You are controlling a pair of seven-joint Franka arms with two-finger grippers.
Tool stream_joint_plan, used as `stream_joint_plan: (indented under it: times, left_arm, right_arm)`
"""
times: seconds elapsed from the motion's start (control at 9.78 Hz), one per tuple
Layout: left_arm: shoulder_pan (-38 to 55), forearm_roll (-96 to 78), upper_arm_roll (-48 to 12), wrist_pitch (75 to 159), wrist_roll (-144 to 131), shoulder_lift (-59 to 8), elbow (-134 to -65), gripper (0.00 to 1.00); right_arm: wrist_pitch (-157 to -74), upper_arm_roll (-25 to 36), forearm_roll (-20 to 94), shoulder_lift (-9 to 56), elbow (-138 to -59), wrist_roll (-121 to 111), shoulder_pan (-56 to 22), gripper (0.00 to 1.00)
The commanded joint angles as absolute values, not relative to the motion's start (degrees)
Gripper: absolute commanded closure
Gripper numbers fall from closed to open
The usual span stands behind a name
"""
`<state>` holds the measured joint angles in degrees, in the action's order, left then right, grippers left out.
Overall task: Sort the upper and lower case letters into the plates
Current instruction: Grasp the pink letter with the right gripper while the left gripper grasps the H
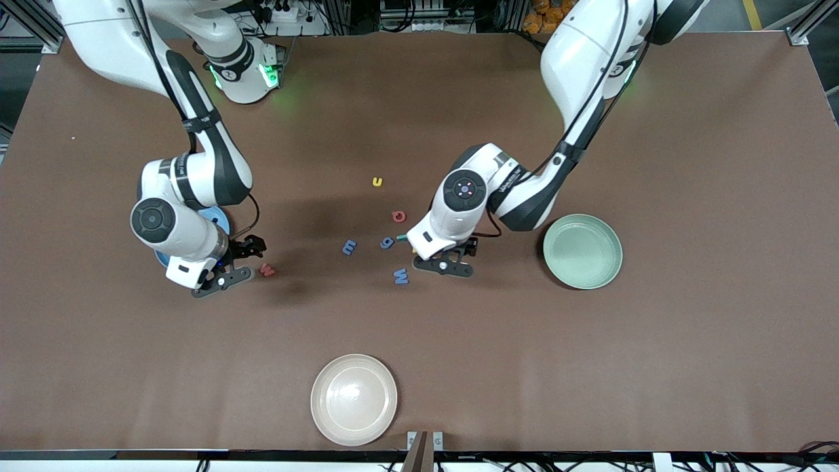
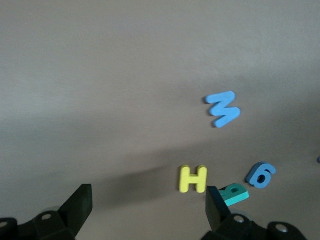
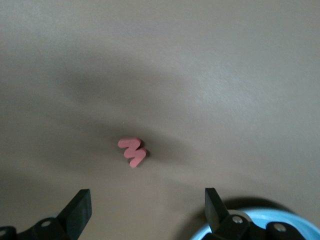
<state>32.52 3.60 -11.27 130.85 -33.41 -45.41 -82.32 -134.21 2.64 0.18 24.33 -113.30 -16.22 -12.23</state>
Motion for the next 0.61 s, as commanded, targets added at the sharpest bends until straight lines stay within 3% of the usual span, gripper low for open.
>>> stream_joint_plan:
  times: [0.0, 0.51]
  left_arm:
    - [38.5, 5.7, -6.9, 133.8, -39.2, -48.7, -80.2, 0.0]
    - [42.2, 6.1, -3.6, 137.5, -38.9, -52.1, -80.0, 0.0]
  right_arm:
    - [-139.8, 2.7, 0.4, 25.1, -116.1, -22.7, -12.6, 0.0]
    - [-146.8, 2.7, 0.2, 29.8, -115.9, -32.4, -12.6, 0.0]
